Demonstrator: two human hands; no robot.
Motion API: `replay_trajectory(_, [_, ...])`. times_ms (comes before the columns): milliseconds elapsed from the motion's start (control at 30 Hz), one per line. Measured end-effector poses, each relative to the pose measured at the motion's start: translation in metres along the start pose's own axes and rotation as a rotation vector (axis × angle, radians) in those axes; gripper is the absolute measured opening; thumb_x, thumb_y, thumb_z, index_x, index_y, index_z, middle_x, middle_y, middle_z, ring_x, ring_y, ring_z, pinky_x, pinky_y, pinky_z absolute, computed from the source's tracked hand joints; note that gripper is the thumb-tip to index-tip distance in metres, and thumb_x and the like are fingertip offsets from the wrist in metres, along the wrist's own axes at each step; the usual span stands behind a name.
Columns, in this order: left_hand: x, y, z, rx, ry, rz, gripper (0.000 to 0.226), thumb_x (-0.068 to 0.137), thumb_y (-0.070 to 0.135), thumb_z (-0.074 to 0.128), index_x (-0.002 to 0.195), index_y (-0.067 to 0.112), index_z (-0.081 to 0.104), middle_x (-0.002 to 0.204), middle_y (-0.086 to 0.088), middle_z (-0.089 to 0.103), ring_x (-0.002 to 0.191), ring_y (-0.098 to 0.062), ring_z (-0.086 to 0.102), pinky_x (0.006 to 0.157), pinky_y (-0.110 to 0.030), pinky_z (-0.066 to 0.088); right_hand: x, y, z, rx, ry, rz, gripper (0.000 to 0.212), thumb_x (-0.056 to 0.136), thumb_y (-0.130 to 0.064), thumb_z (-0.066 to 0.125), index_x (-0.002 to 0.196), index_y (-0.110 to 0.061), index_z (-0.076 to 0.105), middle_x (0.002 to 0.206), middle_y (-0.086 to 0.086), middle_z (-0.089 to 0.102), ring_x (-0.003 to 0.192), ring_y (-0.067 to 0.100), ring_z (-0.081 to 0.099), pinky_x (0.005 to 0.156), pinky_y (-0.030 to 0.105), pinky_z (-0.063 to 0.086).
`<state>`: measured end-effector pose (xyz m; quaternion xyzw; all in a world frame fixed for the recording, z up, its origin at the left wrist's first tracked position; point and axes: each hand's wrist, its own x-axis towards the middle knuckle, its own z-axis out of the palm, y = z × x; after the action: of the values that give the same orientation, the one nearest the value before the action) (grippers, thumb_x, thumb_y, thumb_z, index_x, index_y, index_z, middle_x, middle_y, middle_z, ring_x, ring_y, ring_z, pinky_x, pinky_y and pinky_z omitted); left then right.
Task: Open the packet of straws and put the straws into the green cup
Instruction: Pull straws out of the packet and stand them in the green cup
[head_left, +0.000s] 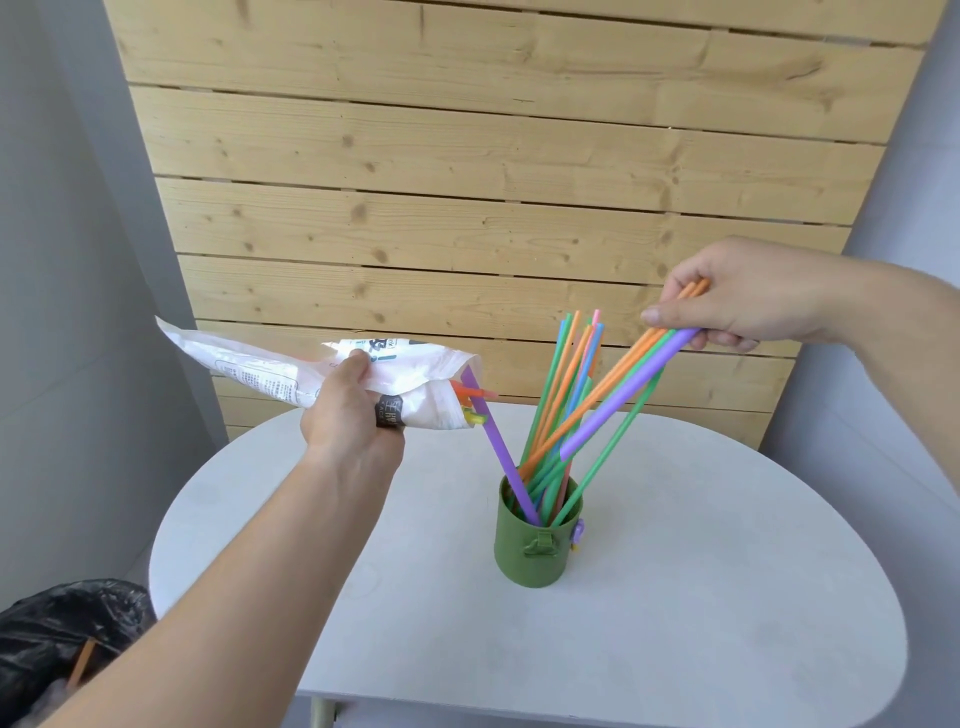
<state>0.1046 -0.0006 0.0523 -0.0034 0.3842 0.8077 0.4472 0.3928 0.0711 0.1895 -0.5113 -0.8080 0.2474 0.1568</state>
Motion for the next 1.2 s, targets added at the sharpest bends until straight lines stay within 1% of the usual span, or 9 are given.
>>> replay_trajectory(200, [0.001,-0.001,-0.001,-0.003,0.0,-0.006,0.041,0.094,0.012,0.072,0.134,0.01,0.063,0.123,-0.008,0.077,0.105,-0.025,0.079,0.078,-0.038,0.067,0.027,-0.019,0.013,-0.141,-0.067,-0.058,0.033,0.09,-0.034,0.072,0.081,-0.003,0.067,0.061,0.008,0.063,0.046,0.017,0.042,0.04,0.023,0.037])
replay_trajectory(433, [-0.002,-0.001,-0.002,-0.013,0.003,0.002,0.041,0.095,0.012,0.073,0.134,0.011,0.062,0.123,-0.006,0.077,0.104,-0.022,0.078,0.086,-0.039,0.065,0.043,-0.033,0.031,-0.345,-0.075,-0.112,0.027,0.088,-0.04,0.072,0.084,-0.014,0.066,0.056,-0.003,0.065,0.041,0.012,0.048,0.044,0.021,0.041])
replay_trajectory(533, [-0.003,0.0,-0.002,-0.015,0.006,0.01,0.041,0.095,0.011,0.073,0.135,0.01,0.061,0.123,-0.007,0.077,0.105,-0.023,0.078,0.087,-0.039,0.065,0.046,-0.034,0.039,-0.401,-0.049,-0.151,0.024,0.086,-0.042,0.073,0.083,-0.019,0.064,0.059,-0.005,0.067,0.052,0.015,0.055,0.052,0.023,0.044])
replay_trajectory(667, [-0.004,0.0,-0.002,-0.017,0.014,0.017,0.042,0.096,0.01,0.072,0.136,0.01,0.06,0.124,-0.008,0.076,0.106,-0.024,0.077,0.085,-0.039,0.064,0.045,-0.038,0.046,-0.457,-0.005,-0.191,0.024,0.086,-0.043,0.074,0.082,-0.023,0.06,0.064,-0.01,0.063,0.058,0.007,0.06,0.051,0.023,0.036])
replay_trajectory(767, [-0.004,0.0,-0.002,-0.015,0.017,0.013,0.042,0.096,0.01,0.072,0.135,0.009,0.061,0.124,-0.008,0.076,0.106,-0.025,0.077,0.086,-0.039,0.064,0.042,-0.041,0.046,-0.507,0.017,-0.2,0.026,0.084,-0.046,0.074,0.083,-0.024,0.061,0.07,-0.007,0.059,0.062,0.009,0.053,0.051,0.024,0.034])
replay_trajectory(900, [-0.003,-0.001,-0.002,-0.007,0.021,0.014,0.04,0.095,0.01,0.073,0.134,0.01,0.061,0.124,-0.008,0.076,0.107,-0.024,0.077,0.084,-0.038,0.064,0.043,-0.042,0.049,-0.531,0.031,-0.194,0.031,0.08,-0.05,0.077,0.087,-0.021,0.067,0.075,-0.004,0.06,0.067,0.013,0.054,0.054,0.026,0.037])
replay_trajectory(967, [-0.002,-0.002,-0.002,-0.007,0.016,0.015,0.04,0.095,0.009,0.072,0.134,0.01,0.061,0.124,-0.008,0.076,0.107,-0.025,0.077,0.09,-0.041,0.064,0.044,-0.041,0.051,-0.526,0.041,-0.197,0.033,0.077,-0.051,0.078,0.085,-0.021,0.068,0.077,-0.004,0.062,0.07,0.015,0.056,0.056,0.026,0.04])
replay_trajectory(1100, [0.0,-0.003,-0.003,-0.01,0.011,0.019,0.04,0.095,0.009,0.073,0.134,0.01,0.061,0.124,-0.008,0.076,0.107,-0.025,0.077,0.094,-0.045,0.063,0.045,-0.037,0.057,-0.483,0.083,-0.196,0.031,0.078,-0.053,0.077,0.084,-0.026,0.062,0.08,-0.005,0.062,0.073,0.015,0.058,0.059,0.027,0.042])
replay_trajectory(1200, [0.002,-0.004,-0.004,-0.011,0.008,0.021,0.042,0.095,0.01,0.073,0.135,0.01,0.061,0.123,-0.008,0.077,0.105,-0.025,0.078,0.093,-0.044,0.063,0.044,-0.033,0.065,-0.493,0.126,-0.207,0.037,0.081,-0.058,0.071,0.1,-0.029,0.06,0.086,-0.003,0.061,0.077,0.016,0.056,0.062,0.03,0.044])
